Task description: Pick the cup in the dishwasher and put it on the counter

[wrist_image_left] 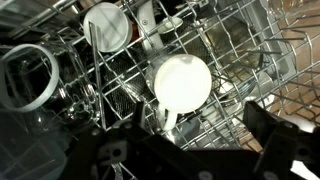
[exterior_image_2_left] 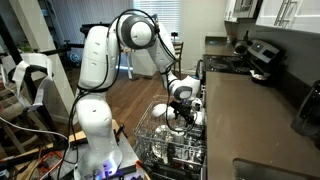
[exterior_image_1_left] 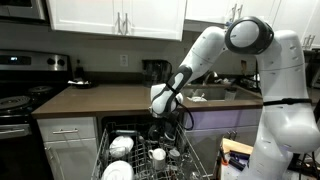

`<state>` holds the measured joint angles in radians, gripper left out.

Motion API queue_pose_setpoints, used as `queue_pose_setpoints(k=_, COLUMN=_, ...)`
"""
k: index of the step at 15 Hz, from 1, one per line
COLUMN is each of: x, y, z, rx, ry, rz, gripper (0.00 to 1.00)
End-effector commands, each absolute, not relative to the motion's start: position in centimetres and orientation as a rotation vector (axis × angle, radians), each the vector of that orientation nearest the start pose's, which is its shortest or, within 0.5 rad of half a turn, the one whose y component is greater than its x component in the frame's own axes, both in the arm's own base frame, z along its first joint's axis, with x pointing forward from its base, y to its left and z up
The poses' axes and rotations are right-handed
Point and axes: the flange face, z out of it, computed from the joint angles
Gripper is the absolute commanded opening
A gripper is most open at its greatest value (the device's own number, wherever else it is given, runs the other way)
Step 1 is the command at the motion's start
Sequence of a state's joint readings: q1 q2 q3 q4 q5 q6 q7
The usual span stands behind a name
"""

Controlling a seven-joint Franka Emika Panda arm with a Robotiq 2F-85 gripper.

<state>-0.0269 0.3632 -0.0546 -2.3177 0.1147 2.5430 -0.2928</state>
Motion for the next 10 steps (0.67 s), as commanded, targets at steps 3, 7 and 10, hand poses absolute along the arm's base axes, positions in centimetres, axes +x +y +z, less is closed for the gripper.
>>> queue_pose_setpoints(k=3, x=50.7, y=-3.4, z=16.6, rx=-3.059, ry=-0.191, rz=0.214, gripper=1.0)
queue_pose_setpoints(k=7, x=51.3, y=-3.1, z=16.8, rx=-3.059, ry=-0.18, rz=0.185, gripper=1.0)
queue_pose_setpoints(k=10, x=51.5, y=-3.2, z=15.2, rx=-3.067, ry=-0.183, rz=0.171, gripper=1.0)
